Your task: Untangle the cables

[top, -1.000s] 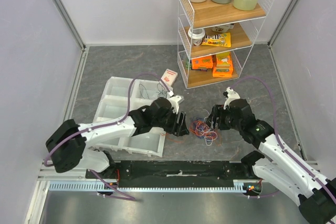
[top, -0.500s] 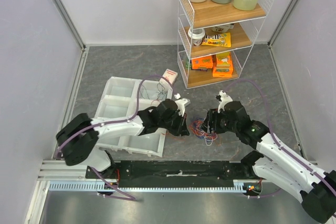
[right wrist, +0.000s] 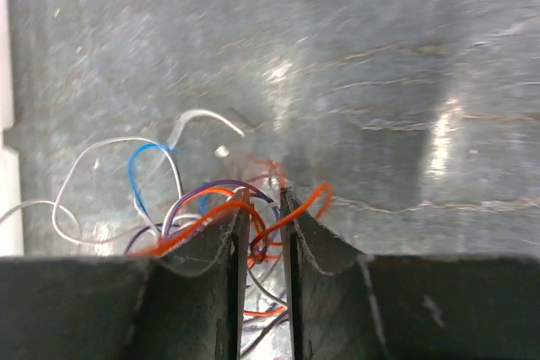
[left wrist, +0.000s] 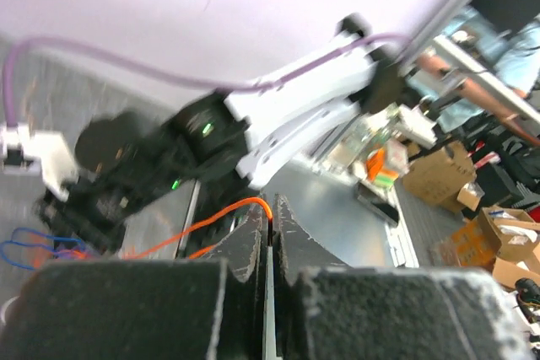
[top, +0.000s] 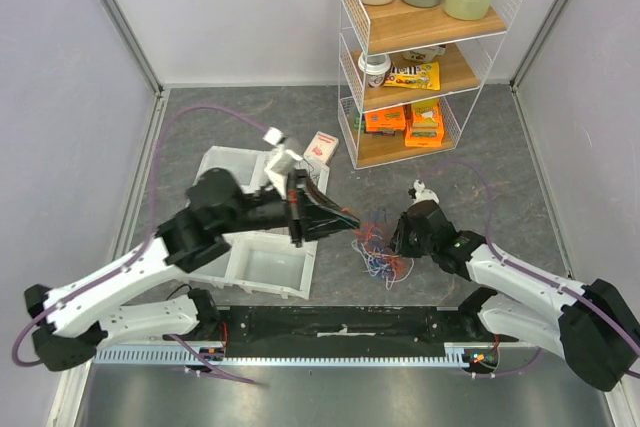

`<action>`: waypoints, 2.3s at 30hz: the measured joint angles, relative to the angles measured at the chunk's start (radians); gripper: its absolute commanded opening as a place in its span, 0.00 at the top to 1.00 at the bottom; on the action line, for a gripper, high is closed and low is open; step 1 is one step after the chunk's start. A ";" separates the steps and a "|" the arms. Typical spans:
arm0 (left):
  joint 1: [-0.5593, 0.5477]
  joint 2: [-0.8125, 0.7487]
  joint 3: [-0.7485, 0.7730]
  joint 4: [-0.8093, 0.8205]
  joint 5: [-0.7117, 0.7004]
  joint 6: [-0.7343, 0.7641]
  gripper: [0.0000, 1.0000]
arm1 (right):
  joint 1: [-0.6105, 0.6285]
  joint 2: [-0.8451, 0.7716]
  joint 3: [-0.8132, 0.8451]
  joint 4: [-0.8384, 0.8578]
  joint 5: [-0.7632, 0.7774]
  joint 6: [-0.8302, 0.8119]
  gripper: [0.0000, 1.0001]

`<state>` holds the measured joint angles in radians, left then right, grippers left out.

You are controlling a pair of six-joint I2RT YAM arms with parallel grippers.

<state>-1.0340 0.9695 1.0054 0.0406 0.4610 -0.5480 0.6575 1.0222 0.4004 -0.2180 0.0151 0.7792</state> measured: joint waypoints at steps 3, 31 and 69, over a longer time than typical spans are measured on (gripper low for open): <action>0.000 -0.081 0.069 -0.002 0.008 0.005 0.98 | -0.006 -0.009 0.000 -0.014 0.103 0.035 0.76; 0.000 0.223 0.414 -0.199 -0.196 0.041 0.98 | -0.074 -0.343 0.455 -0.193 -0.479 -0.372 0.25; 0.000 0.351 1.261 -0.298 -0.163 0.166 0.98 | -0.193 -0.206 0.049 -0.204 0.241 -0.005 0.24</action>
<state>-1.0344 1.3201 2.2665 -0.2573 0.2981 -0.3817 0.4648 0.8158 0.4492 -0.4221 0.2558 0.7738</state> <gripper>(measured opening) 0.034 0.617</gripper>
